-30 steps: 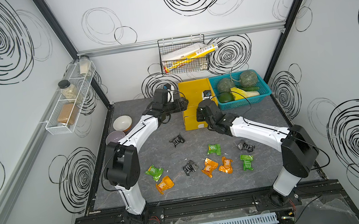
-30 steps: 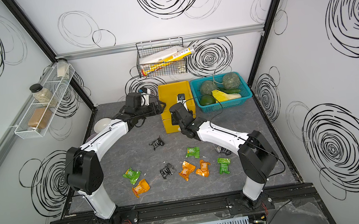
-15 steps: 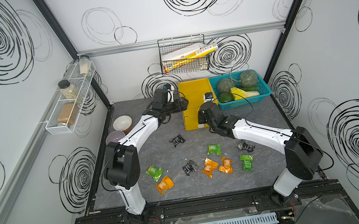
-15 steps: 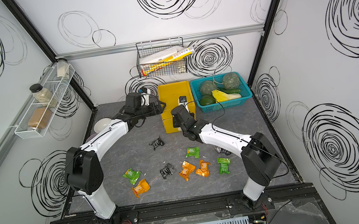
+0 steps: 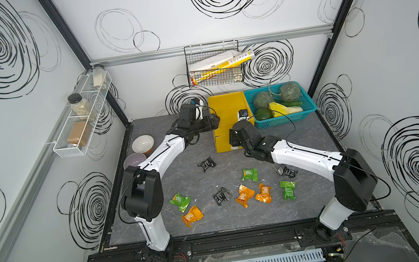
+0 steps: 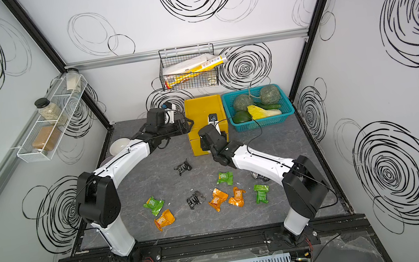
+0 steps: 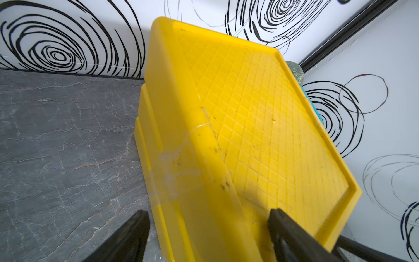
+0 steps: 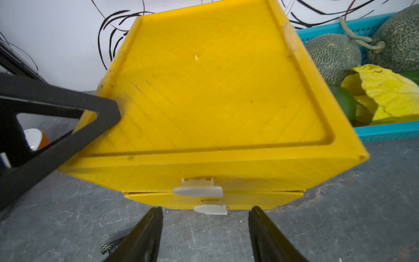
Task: Place the cookies into the drawer by color
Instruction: Open the drawer in the storage box.
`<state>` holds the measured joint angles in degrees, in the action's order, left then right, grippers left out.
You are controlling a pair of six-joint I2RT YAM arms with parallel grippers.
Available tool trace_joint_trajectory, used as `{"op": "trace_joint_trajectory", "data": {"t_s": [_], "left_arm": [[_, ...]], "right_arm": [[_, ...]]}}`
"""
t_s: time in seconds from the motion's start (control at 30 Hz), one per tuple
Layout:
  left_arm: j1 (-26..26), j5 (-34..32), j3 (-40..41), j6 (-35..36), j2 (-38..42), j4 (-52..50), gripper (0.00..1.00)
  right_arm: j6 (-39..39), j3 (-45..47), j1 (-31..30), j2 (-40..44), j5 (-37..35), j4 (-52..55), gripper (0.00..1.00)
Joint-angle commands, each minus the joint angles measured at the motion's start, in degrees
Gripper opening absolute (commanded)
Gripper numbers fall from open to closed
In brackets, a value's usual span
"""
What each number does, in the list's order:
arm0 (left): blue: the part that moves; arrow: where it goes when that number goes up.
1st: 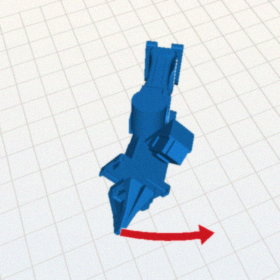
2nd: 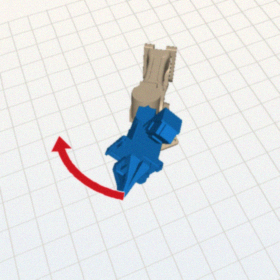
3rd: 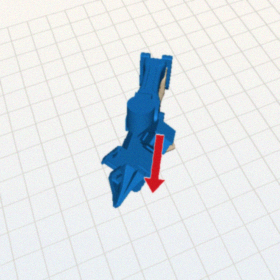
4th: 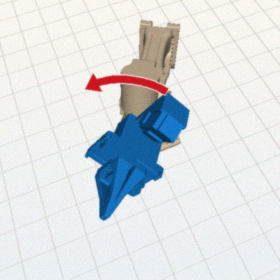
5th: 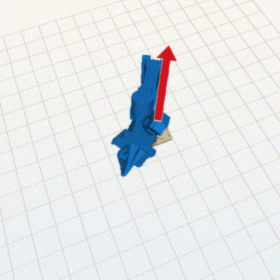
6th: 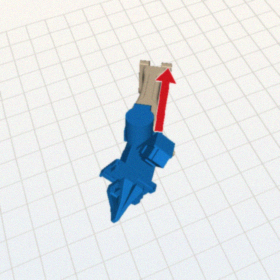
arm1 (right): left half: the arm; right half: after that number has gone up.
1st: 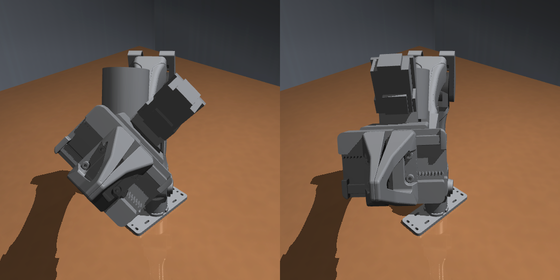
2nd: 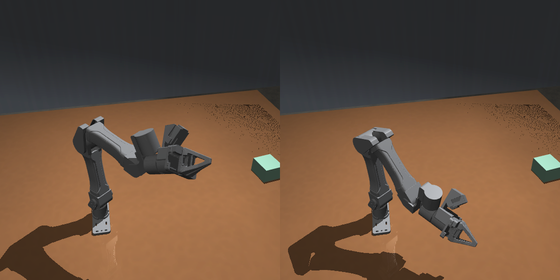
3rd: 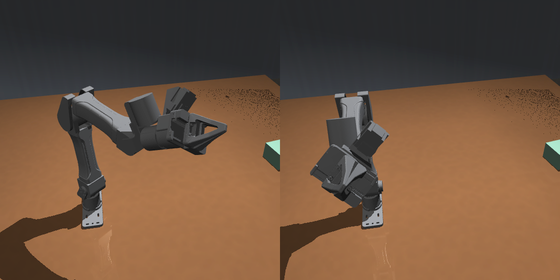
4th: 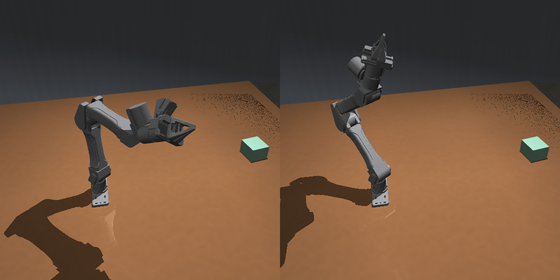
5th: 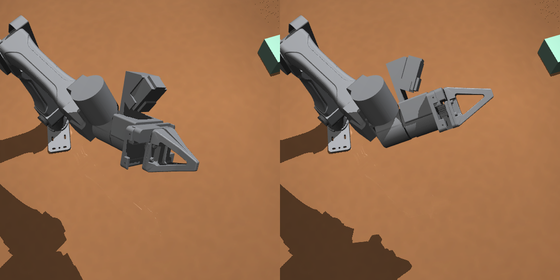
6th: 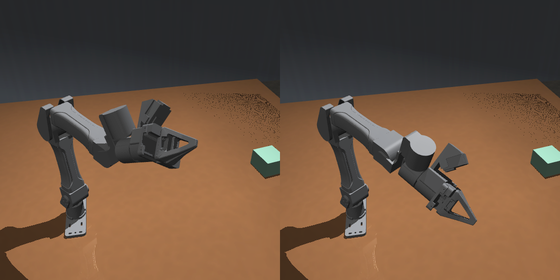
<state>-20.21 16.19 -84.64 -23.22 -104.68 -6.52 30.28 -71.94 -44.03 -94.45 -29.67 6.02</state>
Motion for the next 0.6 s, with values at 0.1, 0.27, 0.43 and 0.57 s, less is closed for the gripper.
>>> {"op": "trace_joint_trajectory", "data": {"t_s": [0.1,0.27,0.43,0.57], "left_arm": [[-0.62,-0.98,1.76,0.47,-0.74,-2.52,0.88],[-0.7,-0.72,1.67,0.37,-1.0,-2.53,0.88],[-0.8,-0.63,1.58,0.35,-1.31,-2.55,0.88],[-0.8,-0.63,1.5,0.33,-1.49,-2.65,0.88]], "right_arm": [[-0.96,-6.81,-0.17,-4.81,-4.05,4.35,0.67],[-1.92,-10.57,-0.12,-7.76,-4.51,5.8,0.67],[-3.56,-12.15,-0.18,-9.64,-4.74,6.09,0.64],[-4.48,-12.61,0.17,-10.38,-4.44,5.94,0.58]]}}
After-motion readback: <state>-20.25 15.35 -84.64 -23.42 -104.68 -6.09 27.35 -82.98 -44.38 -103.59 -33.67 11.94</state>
